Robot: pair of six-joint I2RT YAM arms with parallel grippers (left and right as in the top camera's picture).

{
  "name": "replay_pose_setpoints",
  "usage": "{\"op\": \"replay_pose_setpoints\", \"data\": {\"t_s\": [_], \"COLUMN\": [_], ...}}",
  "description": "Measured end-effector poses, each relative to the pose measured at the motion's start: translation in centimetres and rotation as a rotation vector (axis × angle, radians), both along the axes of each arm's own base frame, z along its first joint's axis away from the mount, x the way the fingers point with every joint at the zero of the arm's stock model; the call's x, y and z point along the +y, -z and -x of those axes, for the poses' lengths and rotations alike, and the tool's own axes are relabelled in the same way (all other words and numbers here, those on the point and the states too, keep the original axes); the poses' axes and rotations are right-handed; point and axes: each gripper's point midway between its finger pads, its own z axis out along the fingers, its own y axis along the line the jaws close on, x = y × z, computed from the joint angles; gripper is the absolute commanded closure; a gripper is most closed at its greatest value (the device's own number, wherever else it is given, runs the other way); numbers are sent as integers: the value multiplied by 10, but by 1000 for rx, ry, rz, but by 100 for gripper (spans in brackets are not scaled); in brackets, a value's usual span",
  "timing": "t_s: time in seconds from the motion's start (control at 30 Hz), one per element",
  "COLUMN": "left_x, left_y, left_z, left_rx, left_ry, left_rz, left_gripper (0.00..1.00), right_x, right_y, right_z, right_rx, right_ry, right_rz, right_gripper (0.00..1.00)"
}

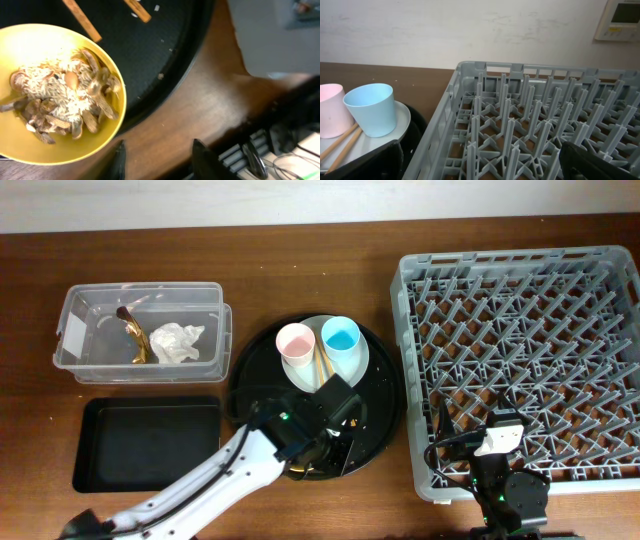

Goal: Sort waste into correct bins and load items into the dishwasher rack
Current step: 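Grasp the rim of the yellow bowl with the left gripper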

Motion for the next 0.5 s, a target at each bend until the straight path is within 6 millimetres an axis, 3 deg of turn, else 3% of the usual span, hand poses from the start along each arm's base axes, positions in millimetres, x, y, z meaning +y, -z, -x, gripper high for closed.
{"op": "replay_pose_setpoints", "data": {"t_s": [0.23,0.5], "left_x": [3,-5], "left_y": [34,67], "left_z": [-38,-61], "left_rx": [-102,-146], "left_ry": [-168,-219], "left_rz": [-130,-171], "left_gripper": [68,76], "right_x": [0,0], "right_y": [0,0], "right_z": [0,0], "right_rx": [0,0], "right_ry": [0,0], "right_rz": [0,0], "right_gripper": [2,2]}}
